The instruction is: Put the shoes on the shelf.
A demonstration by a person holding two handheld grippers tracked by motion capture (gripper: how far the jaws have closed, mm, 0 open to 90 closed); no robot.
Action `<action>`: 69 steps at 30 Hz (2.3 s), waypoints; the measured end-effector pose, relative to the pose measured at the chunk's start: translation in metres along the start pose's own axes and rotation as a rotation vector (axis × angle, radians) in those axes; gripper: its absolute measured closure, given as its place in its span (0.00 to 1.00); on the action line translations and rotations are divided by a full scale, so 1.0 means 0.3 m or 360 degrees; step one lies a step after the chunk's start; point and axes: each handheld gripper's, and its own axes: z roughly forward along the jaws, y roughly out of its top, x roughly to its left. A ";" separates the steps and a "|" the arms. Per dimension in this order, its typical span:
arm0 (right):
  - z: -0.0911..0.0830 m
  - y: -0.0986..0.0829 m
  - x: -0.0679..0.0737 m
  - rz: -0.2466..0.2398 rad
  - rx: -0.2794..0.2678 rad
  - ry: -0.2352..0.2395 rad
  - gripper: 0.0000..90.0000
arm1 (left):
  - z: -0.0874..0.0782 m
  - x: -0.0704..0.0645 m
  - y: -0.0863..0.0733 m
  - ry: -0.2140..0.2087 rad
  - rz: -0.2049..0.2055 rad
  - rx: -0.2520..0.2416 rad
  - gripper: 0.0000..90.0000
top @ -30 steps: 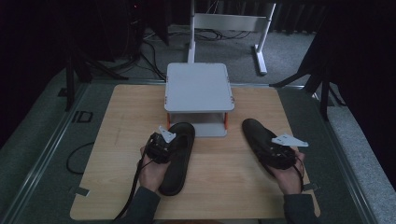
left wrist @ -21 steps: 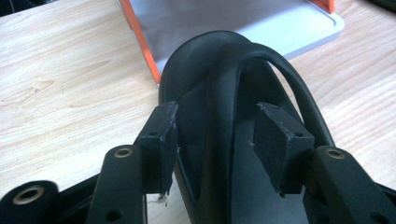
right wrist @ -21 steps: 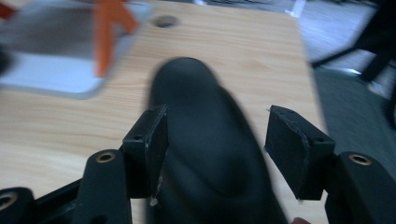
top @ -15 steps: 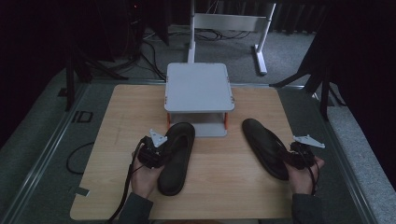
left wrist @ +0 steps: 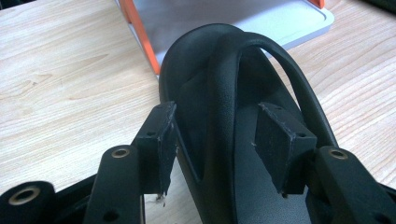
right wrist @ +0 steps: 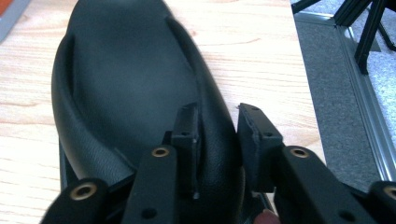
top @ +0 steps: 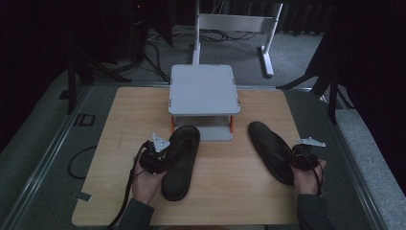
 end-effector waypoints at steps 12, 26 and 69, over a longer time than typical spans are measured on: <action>-0.120 -0.039 0.030 -0.0244 -0.0124 0.0259 0.79 | -0.006 0.019 -0.005 0.0006 -0.0016 -0.0002 0.54; -0.121 -0.006 0.204 -0.0813 -0.0098 0.0799 0.78 | -0.008 0.032 -0.019 0.0009 -0.0024 0.0008 0.54; -0.122 -0.104 0.209 -0.0882 0.0012 0.0922 0.29 | 0.266 -0.389 0.107 -0.0579 0.0474 0.0247 0.58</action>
